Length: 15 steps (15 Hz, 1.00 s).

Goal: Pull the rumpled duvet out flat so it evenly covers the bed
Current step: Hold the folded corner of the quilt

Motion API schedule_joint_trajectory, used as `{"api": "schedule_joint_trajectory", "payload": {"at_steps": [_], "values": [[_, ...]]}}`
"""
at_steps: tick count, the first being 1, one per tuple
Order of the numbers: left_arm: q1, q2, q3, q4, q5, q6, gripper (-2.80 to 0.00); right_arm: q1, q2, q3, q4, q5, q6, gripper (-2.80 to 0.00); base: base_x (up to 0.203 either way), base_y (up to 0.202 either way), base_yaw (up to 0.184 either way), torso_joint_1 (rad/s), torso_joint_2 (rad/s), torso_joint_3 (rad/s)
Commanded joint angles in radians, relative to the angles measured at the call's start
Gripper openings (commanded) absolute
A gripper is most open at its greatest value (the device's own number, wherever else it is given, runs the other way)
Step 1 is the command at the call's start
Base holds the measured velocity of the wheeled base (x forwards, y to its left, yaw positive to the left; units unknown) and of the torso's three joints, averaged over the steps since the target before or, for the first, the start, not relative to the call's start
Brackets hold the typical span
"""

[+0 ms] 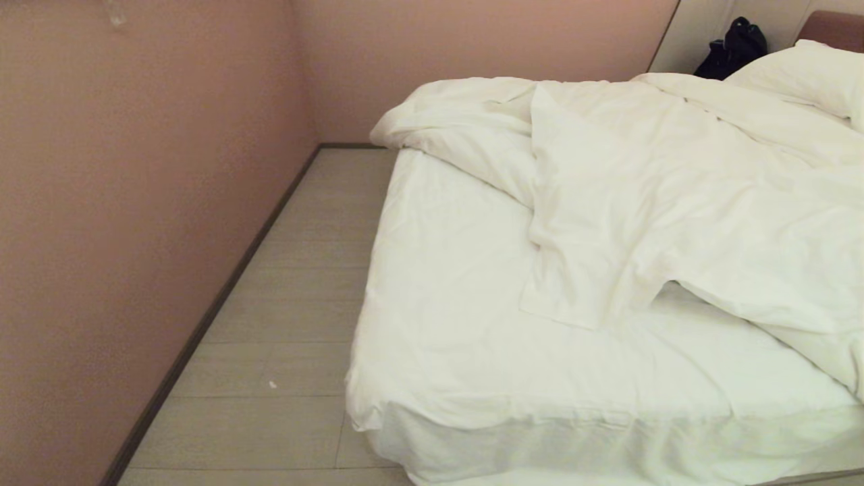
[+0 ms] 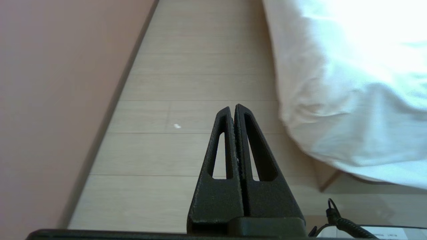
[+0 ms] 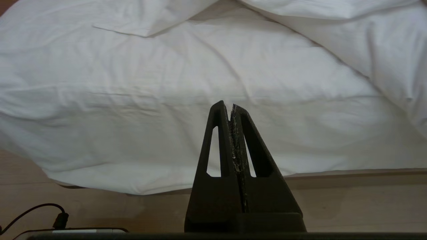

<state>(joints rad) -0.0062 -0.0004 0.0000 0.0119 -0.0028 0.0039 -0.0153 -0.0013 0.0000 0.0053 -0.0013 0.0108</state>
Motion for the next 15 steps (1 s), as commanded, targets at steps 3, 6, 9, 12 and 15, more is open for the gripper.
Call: {"api": "schedule_joint_trajectory", "payload": {"at_steps": [3, 6, 9, 12, 15], "values": [[0.000, 0.000, 0.000, 0.000, 0.000, 0.001, -2.80, 0.000, 0.001, 0.000, -0.001, 0.000, 0.000, -2.80, 0.000, -0.193, -0.002, 0.002, 0.00, 0.000], [0.000, 0.000, 0.000, 0.000, 0.000, -0.001, -2.80, 0.000, 0.001, 0.000, 0.001, 0.000, 0.000, -2.80, 0.000, -0.190, 0.003, 0.001, 0.00, 0.005], [0.000, 0.000, 0.000, 0.000, 0.000, -0.001, -2.80, 0.000, 0.001, 0.000, 0.001, 0.000, 0.000, -2.80, 0.000, -0.193, 0.001, 0.001, 0.00, 0.006], [0.000, 0.000, 0.000, 0.000, 0.000, 0.001, -2.80, 0.000, 0.001, 0.000, 0.001, 0.001, 0.000, -2.80, 0.000, -0.193, 0.003, 0.002, 0.00, 0.003], [0.000, 0.000, 0.000, -0.001, 0.001, 0.005, -2.80, 0.000, 0.001, 0.000, -0.001, 0.000, 0.000, -2.80, 0.000, -0.193, 0.000, 0.003, 0.00, 0.004]]}}
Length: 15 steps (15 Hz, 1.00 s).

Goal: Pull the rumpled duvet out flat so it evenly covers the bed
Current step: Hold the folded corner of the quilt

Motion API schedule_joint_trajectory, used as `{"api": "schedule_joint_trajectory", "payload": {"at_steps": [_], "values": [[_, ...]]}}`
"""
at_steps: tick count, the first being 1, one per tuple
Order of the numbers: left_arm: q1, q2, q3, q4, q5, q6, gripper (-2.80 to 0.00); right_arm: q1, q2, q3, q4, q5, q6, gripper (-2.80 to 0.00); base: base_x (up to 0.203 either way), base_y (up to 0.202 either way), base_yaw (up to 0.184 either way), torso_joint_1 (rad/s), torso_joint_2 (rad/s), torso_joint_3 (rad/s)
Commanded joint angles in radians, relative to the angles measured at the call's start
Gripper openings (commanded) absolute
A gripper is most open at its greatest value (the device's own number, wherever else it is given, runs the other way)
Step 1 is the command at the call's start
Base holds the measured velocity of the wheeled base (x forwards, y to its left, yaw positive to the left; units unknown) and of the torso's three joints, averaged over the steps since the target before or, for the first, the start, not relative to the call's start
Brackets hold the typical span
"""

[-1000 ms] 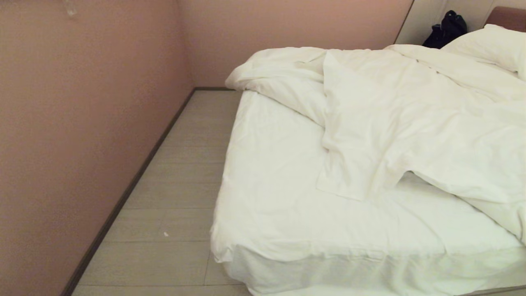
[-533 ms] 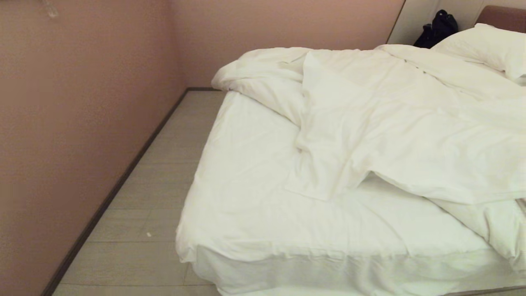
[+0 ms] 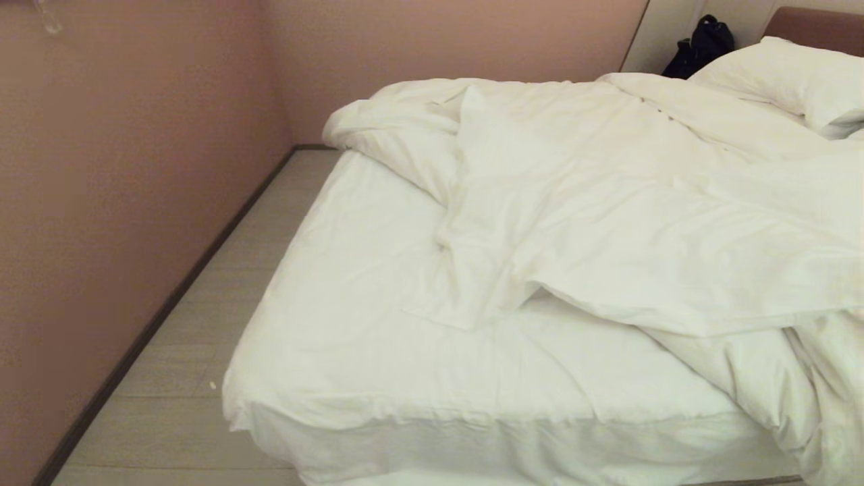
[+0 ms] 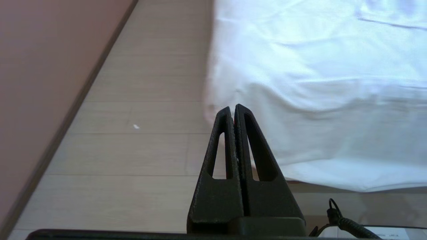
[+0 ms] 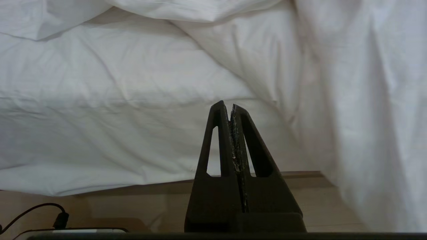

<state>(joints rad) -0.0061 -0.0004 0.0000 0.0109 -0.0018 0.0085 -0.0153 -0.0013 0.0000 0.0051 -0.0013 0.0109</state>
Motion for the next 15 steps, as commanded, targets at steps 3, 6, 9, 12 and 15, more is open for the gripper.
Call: {"api": "schedule_joint_trajectory", "payload": {"at_steps": [3, 6, 9, 12, 15], "values": [[0.000, 0.000, 0.000, 0.001, -0.001, 0.001, -2.80, 0.000, 0.001, 0.000, -0.001, 0.001, 0.000, -2.80, 0.000, -0.186, -0.002, 0.003, 0.00, 0.003], [0.000, 0.000, 0.000, 0.001, -0.001, -0.001, -2.80, 0.000, 0.001, 0.000, -0.001, 0.001, 0.000, -2.80, 0.000, -0.064, 0.000, 0.000, 0.00, 0.001], [0.000, 0.000, 0.000, 0.000, -0.001, -0.004, -2.80, 0.000, 0.001, 0.000, -0.001, 0.001, 0.000, -2.80, 0.000, 0.000, 0.000, 0.000, 0.00, 0.000], [0.000, 0.000, 0.000, -0.002, -0.003, -0.004, -2.80, 0.000, 0.001, 0.000, -0.001, 0.000, 0.000, -2.80, 0.000, 0.000, 0.000, 0.000, 0.00, 0.000], [0.000, 0.000, 0.000, -0.002, -0.003, -0.004, -2.80, 0.000, 0.001, 0.000, -0.001, 0.000, 0.000, -2.80, 0.000, 0.000, 0.000, 0.000, 0.00, 0.000]]}}
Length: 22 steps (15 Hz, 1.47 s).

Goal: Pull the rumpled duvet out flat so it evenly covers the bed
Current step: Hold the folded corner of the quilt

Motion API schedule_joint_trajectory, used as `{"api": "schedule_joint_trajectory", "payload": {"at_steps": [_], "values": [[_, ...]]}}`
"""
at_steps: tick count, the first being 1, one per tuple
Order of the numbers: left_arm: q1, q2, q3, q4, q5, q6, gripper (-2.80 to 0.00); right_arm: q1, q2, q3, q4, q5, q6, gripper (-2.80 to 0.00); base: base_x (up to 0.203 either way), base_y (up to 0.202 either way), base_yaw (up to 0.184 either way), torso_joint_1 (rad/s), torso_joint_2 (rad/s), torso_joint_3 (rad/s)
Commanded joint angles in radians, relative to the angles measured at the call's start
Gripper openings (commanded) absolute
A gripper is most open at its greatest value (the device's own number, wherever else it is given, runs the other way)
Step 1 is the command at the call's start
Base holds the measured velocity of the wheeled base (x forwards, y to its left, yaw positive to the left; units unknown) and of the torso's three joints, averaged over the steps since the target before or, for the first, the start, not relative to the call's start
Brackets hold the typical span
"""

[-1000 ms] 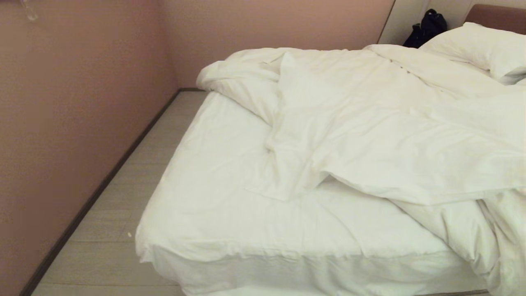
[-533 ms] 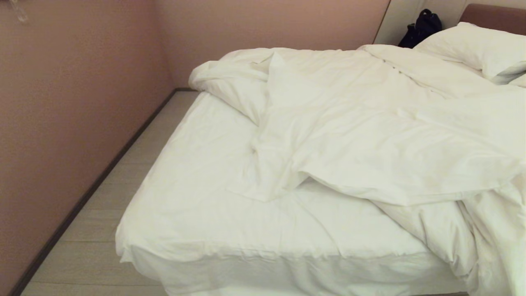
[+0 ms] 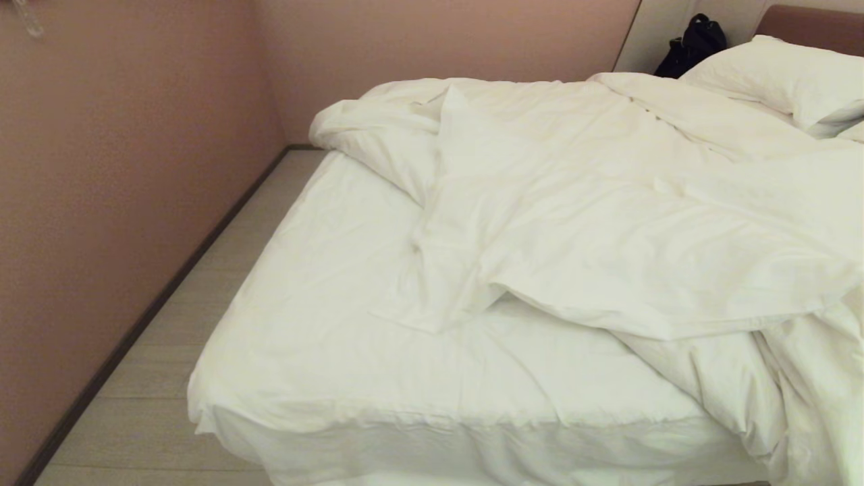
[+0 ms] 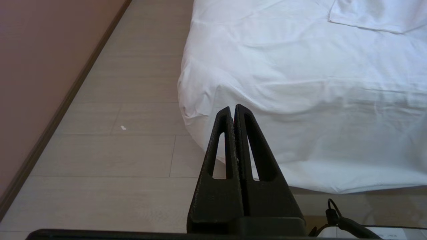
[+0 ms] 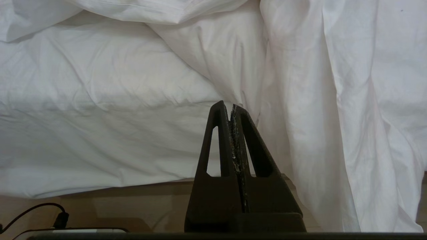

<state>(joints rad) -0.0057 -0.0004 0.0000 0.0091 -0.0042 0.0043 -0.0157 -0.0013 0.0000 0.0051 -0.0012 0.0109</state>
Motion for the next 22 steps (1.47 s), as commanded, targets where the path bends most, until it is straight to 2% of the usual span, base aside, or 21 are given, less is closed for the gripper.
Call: {"api": "schedule_joint_trajectory", "payload": {"at_steps": [1, 16, 20, 22], "values": [[0.000, 0.000, 0.000, 0.000, 0.000, 0.000, -2.80, 0.000, 0.001, 0.000, -0.001, 0.000, 0.000, -2.80, 0.000, 0.000, 0.000, 0.000, 0.00, 0.000], [0.000, 0.000, -0.007, 0.000, 0.001, -0.012, -2.80, 0.000, 0.001, 0.000, -0.001, 0.001, 0.000, -2.80, 0.000, 0.000, 0.000, 0.000, 0.00, 0.000], [0.000, 0.000, -0.105, 0.051, -0.027, -0.015, -2.80, 0.000, 0.001, 0.000, -0.001, 0.000, 0.000, -2.80, 0.000, 0.000, 0.000, 0.000, 0.00, 0.000], [0.000, 0.014, -0.173, 0.115, -0.080, -0.020, -2.80, 0.000, 0.001, 0.000, 0.001, 0.000, 0.000, -2.80, 0.000, 0.000, 0.000, 0.000, 0.00, 0.000]]}}
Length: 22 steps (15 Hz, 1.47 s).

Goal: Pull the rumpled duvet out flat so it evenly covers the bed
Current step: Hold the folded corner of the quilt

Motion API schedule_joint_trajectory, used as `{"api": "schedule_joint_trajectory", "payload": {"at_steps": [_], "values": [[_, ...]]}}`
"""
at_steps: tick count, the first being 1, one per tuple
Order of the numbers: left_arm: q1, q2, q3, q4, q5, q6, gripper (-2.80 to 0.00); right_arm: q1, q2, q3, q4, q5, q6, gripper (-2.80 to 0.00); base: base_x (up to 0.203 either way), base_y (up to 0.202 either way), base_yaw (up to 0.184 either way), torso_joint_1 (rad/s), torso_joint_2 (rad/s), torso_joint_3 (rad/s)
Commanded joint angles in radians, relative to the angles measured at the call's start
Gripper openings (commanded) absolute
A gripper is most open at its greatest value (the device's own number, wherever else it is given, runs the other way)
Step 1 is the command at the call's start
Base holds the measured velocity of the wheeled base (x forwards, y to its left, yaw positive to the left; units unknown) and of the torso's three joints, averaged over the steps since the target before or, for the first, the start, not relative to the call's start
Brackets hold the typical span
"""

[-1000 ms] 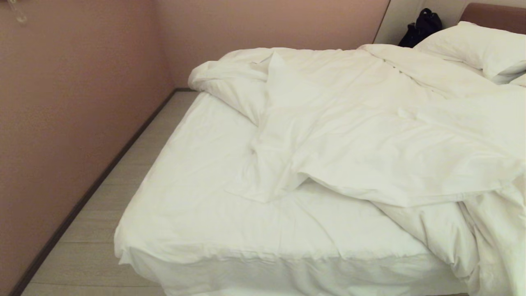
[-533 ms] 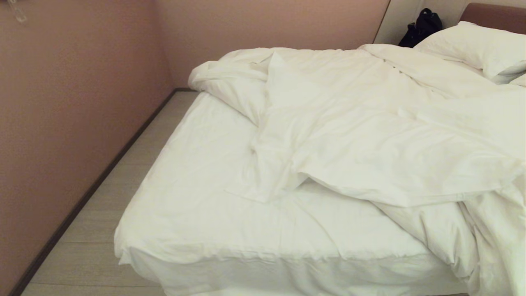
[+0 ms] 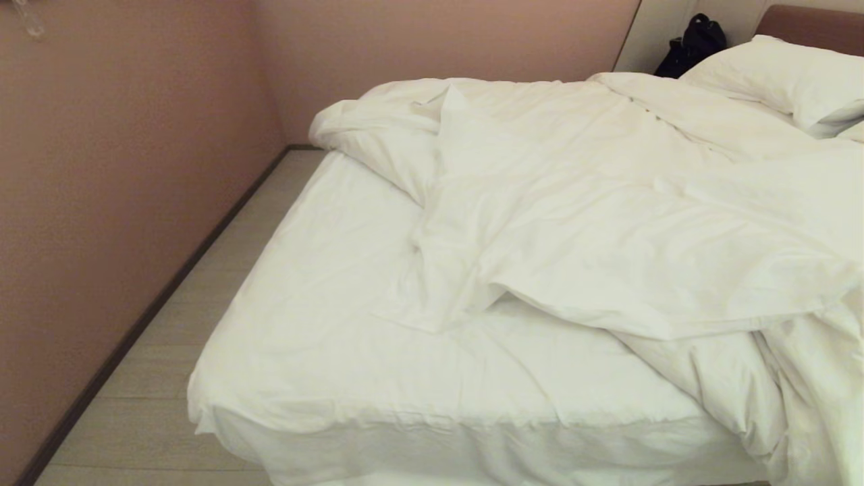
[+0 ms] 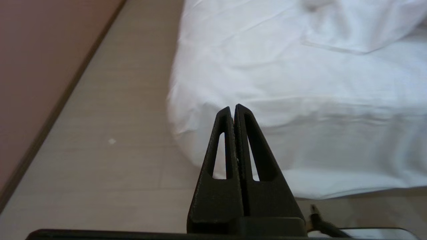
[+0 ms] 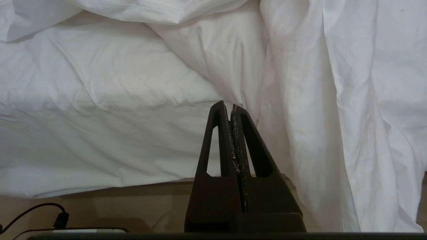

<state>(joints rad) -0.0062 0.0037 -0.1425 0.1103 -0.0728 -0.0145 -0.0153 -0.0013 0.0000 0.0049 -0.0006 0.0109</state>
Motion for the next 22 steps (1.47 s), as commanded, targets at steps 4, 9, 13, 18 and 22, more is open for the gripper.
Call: {"api": "schedule_joint_trajectory", "payload": {"at_steps": [4, 9, 13, 18, 22], "values": [[-0.001, 0.168, -0.122, 0.048, -0.075, -0.057, -2.80, 0.000, 0.001, 0.000, 0.000, 0.001, 0.000, -2.80, 0.000, 0.000, 0.000, 0.000, 0.00, 0.000], [-0.002, 0.390, -0.225, 0.042, -0.188, -0.194, -2.80, 0.000, 0.001, 0.000, 0.000, 0.001, 0.000, -2.80, 0.000, 0.000, 0.000, 0.000, 0.00, 0.000], [-0.002, 0.653, -0.242, -0.071, -0.295, -0.278, -2.80, 0.000, 0.001, 0.000, 0.001, -0.001, 0.000, -2.80, 0.000, 0.000, 0.000, 0.000, 0.00, 0.000], [-0.005, 0.934, -0.255, -0.246, -0.394, -0.312, -2.80, 0.000, 0.001, 0.000, 0.001, -0.001, 0.000, -2.80, 0.000, 0.000, 0.000, 0.000, 0.00, 0.000], [-0.011, 1.115, -0.325, -0.271, -0.487, -0.317, -2.80, 0.000, 0.001, 0.000, 0.000, -0.001, 0.000, -2.80, 0.000, 0.000, 0.000, 0.000, 0.00, 0.000]]}}
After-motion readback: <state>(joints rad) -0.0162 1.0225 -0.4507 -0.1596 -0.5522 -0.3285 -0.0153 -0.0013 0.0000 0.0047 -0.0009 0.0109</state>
